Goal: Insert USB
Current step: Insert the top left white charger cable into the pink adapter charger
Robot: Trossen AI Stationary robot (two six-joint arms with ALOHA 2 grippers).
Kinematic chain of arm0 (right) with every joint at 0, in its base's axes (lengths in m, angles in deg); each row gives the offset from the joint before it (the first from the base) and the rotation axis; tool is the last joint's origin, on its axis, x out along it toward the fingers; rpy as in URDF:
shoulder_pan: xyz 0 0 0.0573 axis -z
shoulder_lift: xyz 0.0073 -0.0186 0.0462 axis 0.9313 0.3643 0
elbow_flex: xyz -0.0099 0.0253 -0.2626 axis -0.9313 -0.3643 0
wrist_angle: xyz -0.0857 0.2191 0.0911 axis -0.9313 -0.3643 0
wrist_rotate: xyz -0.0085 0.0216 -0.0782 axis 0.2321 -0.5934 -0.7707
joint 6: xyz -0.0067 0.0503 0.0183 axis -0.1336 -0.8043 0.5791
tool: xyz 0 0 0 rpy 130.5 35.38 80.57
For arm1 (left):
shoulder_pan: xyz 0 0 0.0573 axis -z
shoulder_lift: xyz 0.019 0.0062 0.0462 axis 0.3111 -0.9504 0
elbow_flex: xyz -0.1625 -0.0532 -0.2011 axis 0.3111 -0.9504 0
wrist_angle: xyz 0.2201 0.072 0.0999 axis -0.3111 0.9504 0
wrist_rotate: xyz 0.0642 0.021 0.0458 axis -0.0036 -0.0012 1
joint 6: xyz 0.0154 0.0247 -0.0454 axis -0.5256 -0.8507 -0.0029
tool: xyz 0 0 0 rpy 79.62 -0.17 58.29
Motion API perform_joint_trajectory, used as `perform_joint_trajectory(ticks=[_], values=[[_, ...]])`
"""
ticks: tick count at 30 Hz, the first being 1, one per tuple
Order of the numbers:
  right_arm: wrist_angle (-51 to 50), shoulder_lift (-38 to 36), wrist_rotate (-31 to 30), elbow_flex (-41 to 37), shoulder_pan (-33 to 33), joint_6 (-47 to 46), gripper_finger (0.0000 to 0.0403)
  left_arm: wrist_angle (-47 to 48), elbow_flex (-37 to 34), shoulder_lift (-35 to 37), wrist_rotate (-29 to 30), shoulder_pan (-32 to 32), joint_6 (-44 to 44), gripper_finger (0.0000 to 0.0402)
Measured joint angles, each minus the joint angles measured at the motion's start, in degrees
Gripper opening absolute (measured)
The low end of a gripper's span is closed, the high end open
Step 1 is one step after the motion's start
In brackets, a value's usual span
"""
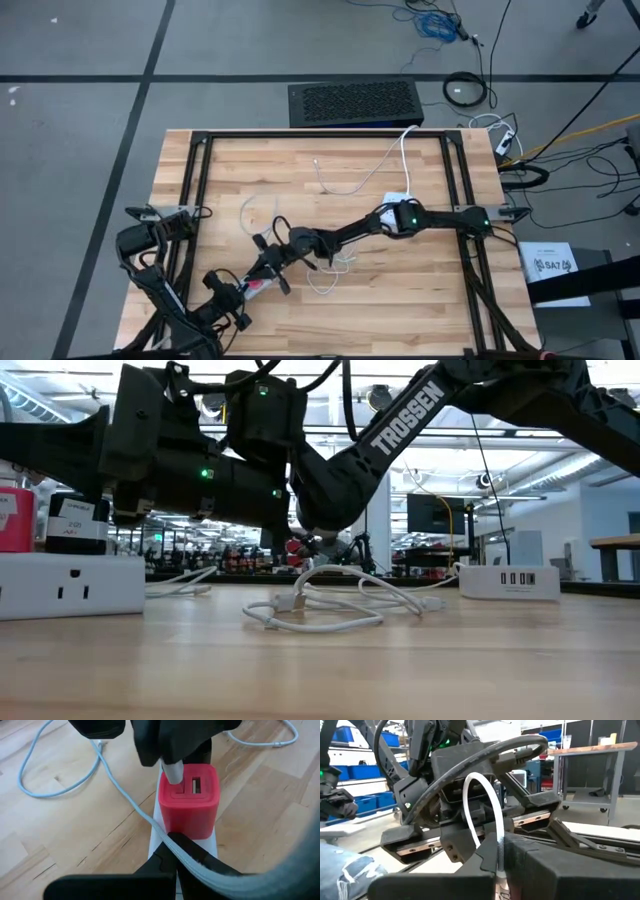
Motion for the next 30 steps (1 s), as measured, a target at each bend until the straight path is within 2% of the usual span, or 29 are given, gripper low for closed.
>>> perform_joint_trajectory(ticks=[15, 30], values=[[-6.58, -0.26, 1.54, 0.07, -1.15, 2.99, 0.0000, -0.17, 0.04, 0.00, 0.00, 0.22, -0.02, 0.0006], [-15.18, -1.08, -1.02, 0.07, -1.42, 0.98, 0.0000, -0.15, 0.04, 0.00, -0.20, 0.51, 0.39, 0.0006]])
